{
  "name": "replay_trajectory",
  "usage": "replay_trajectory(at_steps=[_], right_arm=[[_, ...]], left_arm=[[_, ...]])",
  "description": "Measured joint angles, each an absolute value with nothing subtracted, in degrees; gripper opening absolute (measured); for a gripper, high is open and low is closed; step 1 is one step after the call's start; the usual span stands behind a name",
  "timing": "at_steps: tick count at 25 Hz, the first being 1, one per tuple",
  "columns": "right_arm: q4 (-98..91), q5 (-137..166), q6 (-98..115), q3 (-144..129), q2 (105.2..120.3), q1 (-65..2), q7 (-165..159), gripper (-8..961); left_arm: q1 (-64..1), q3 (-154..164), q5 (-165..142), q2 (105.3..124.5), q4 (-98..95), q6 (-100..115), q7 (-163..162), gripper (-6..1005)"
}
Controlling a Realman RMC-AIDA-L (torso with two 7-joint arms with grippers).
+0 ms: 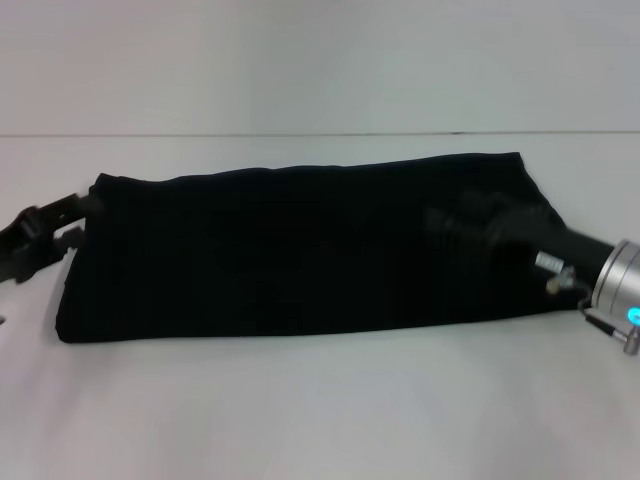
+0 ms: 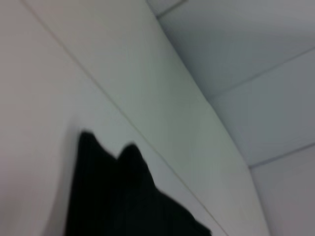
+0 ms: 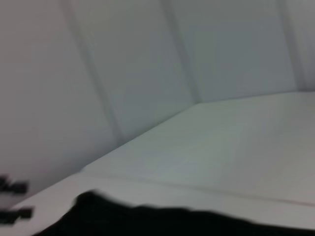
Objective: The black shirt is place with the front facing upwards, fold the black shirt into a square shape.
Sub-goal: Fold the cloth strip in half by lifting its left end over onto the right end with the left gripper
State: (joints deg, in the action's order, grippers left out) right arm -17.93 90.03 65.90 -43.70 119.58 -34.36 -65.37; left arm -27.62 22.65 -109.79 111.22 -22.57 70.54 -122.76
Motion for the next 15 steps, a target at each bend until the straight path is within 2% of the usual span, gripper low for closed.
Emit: replay_trajectory(at_steps=[3,7,15], right_arm=[[-20.3,90.1,68.9,-49.0,119.59,-32.8,-64.7,750],[-21.2,90.1,71.7,-52.9,119.6,-31.6,-61.9,750],[-21.3,92.7,72.2,-54.6,119.67,-31.0,-59.5,748]], left_arm=[[-25.1,23.8,-110.1,110.06,-23.6,77.3,-128.3,687],[-20.6,23.6,-113.3,110.31,-29.2,84.5,-137.7,688],[-17.8,22.5,-117.8,109.57,-31.6,88.0,-145.8,687]])
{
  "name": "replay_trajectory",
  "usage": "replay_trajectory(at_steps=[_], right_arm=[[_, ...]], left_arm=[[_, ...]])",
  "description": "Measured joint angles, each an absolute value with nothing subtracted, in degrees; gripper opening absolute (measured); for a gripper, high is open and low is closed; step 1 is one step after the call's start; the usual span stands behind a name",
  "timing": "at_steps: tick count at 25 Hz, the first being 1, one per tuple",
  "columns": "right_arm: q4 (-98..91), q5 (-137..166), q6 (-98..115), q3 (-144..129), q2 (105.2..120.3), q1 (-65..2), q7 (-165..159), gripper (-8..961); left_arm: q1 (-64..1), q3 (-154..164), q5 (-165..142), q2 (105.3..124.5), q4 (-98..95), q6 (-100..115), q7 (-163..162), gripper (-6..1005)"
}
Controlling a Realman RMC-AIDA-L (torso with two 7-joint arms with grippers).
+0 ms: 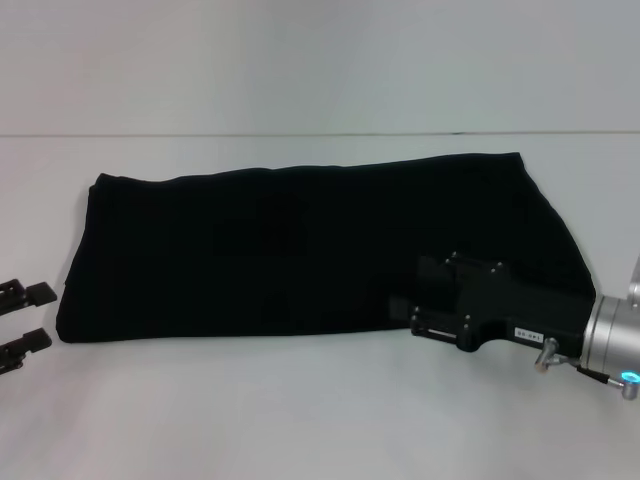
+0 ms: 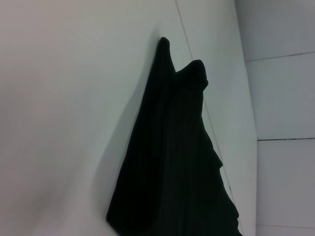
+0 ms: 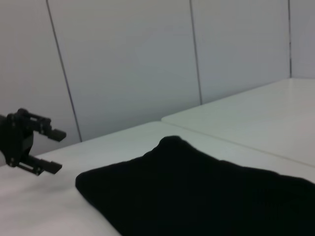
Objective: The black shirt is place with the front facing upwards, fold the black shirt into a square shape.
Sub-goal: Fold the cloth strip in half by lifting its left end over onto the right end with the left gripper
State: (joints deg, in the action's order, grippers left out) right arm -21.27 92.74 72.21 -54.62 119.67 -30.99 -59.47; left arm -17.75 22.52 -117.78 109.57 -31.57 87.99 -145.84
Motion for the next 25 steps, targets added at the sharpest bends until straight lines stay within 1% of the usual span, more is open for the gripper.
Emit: replay_trajectory(at_steps=[9,21,25], right_arm=[[-20.8,93.6,72.0,-54.6,119.95,-31.0,-58.7,746],[-20.7,93.3,71.6,-54.2,119.97,-31.2,-58.6,745],[-20.7,93.2,71.2,-54.2,119.97,-31.4,-58.6,746]], left_arm=[[-18.3,23.1,-118.9,110.14,-29.1,83.0,-146.4,688],[-19.4,23.5,-118.9,110.54,-25.8,77.3,-146.4,687],[-20.1,23.5,-118.9,110.94,-25.8,75.6,-146.3,687]])
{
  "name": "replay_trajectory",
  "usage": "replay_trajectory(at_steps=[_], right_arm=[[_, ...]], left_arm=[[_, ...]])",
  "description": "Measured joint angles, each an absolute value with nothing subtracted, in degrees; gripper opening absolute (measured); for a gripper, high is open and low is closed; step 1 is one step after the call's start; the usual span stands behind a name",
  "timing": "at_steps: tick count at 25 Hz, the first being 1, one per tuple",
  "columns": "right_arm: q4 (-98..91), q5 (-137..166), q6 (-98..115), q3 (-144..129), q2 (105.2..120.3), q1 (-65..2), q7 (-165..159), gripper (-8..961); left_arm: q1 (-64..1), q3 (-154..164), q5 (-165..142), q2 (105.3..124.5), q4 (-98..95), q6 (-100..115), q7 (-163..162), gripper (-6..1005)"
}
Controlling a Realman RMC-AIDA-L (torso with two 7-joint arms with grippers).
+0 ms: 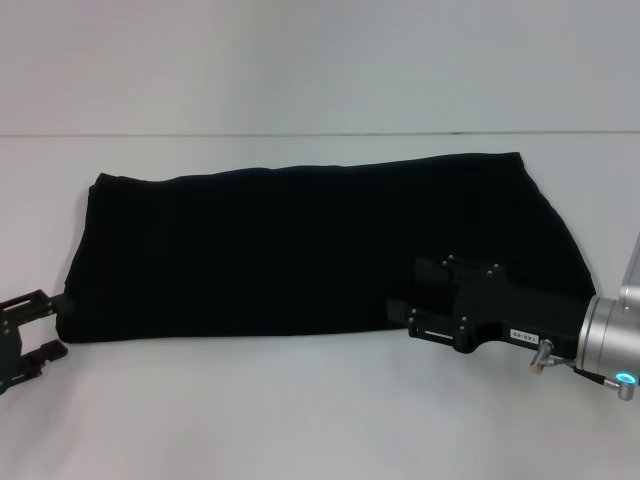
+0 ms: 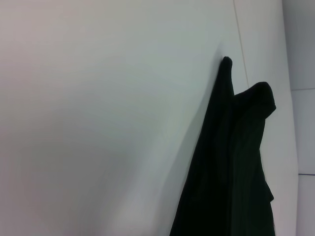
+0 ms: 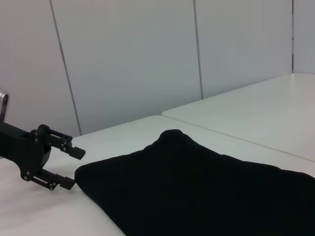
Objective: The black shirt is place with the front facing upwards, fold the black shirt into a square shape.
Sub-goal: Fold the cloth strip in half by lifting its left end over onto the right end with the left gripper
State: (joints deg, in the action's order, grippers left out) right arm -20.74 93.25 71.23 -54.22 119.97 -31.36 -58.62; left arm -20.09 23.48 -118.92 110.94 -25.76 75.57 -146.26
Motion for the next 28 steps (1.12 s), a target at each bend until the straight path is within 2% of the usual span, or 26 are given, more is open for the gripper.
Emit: replay_trajectory(at_steps=[28], right_arm=[[-20.7,93.3,71.5,-54.2,119.97,-31.2,-59.1,746]], left_arm=[[-22.3,26.6,-119.3,111.16,-25.1,71.6,-146.3,688]])
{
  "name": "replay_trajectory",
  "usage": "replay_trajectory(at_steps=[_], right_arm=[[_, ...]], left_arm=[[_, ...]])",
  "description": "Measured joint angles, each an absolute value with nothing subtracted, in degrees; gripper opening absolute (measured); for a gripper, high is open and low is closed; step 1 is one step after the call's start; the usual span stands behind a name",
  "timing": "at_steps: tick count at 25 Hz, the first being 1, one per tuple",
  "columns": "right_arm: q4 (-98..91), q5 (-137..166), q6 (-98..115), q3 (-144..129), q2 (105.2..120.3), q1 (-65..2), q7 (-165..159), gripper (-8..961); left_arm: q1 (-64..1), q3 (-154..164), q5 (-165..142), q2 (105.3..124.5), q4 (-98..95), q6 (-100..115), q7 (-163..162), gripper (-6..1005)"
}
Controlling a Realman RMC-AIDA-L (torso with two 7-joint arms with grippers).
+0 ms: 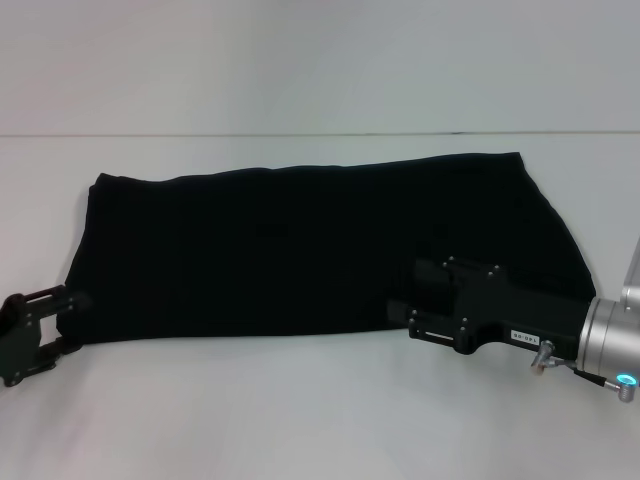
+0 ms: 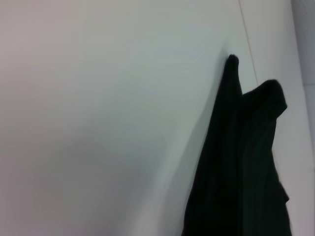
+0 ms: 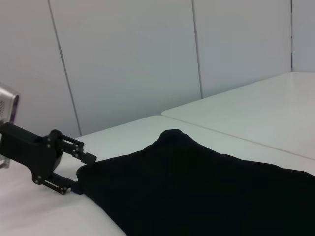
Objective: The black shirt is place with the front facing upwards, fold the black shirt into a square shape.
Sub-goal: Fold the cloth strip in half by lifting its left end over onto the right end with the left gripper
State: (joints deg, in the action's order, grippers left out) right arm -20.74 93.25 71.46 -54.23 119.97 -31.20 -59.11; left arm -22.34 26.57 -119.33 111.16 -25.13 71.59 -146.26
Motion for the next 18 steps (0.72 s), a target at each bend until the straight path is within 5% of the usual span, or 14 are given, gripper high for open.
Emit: replay_trajectory(at_steps=[11,18], right_arm=[[-20.7,93.2,71.7,-54.2,120.06,-31.3,-59.2,745],[-20.6,93.1,72.1,-54.2,120.05,-31.2,-59.3,745]], left_arm=[[-24.3,28.7,-121.2,111.05,-25.7,71.3,-146.5,623],[-24.4,29.6,-121.2,111.58,-26.8,70.6,-145.2,441]])
